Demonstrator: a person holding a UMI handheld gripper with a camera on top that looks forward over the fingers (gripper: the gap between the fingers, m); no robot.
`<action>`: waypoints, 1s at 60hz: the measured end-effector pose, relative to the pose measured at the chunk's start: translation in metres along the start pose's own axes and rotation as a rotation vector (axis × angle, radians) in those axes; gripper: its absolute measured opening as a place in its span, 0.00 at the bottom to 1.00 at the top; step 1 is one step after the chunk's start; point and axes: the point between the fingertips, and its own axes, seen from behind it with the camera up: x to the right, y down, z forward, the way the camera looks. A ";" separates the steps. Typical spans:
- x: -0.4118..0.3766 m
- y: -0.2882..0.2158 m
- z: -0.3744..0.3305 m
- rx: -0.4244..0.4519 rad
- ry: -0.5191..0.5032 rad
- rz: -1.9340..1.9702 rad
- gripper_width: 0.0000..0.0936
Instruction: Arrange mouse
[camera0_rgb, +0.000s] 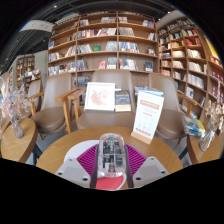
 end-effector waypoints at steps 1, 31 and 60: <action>-0.008 0.001 0.006 -0.005 -0.005 0.002 0.44; -0.058 0.088 0.091 -0.124 0.044 0.023 0.64; -0.037 0.056 -0.117 -0.018 0.075 0.001 0.91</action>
